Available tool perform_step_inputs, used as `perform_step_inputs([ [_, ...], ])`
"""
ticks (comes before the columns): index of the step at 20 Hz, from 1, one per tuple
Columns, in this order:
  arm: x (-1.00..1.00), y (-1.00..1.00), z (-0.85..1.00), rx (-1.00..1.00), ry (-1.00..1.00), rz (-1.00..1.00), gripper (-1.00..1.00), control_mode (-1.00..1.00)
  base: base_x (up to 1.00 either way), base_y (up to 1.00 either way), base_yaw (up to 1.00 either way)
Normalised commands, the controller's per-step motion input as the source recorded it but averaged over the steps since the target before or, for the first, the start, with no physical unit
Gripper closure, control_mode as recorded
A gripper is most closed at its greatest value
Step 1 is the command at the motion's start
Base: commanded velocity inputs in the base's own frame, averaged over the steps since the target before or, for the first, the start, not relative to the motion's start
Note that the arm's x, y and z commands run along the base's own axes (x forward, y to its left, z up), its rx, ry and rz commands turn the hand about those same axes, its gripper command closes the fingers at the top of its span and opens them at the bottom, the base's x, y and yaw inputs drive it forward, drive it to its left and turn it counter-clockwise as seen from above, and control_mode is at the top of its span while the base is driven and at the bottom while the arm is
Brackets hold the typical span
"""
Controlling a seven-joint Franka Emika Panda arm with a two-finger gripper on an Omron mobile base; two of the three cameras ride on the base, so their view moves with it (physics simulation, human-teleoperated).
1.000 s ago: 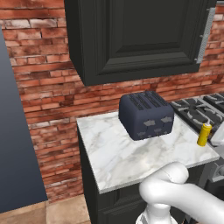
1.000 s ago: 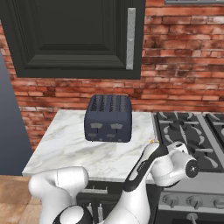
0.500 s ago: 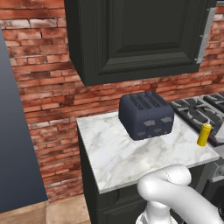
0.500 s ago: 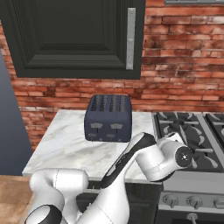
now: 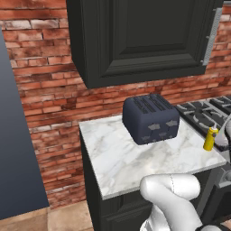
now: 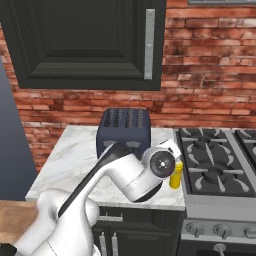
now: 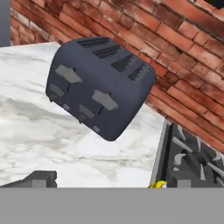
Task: Take 2 condiments from the cabinet and move them on the counter near the stove.Make sure the condiments are lined up with each other, next to each other.
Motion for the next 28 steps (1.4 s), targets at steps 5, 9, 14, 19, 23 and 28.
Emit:
perform_step_inputs([
  [5, -0.34, 0.58, 0.74, 0.0, 0.0, -0.11, -1.0, -1.0, 0.0, 0.0, 0.0],
  [9, -0.47, 0.49, 0.43, 0.05, 0.0, -0.09, -1.0, -1.0, 0.0, 0.0, 0.0],
  [14, -0.47, 0.32, 0.28, 0.14, 0.0, -0.12, -1.0, -1.0, 0.0, 0.0, 0.0],
  [19, -0.29, 0.24, 0.42, 0.27, 0.02, -0.15, -1.0, -1.0, 0.0, 0.0, 0.0],
  [23, -0.18, 0.26, 0.5, 0.33, 0.14, -0.15, -1.0, -1.0, 0.0, 0.0, 0.0],
  [28, -0.2, 0.35, 0.33, 0.3, 0.25, -0.16, -1.0, -1.0, 0.0, 0.0, 0.0],
])
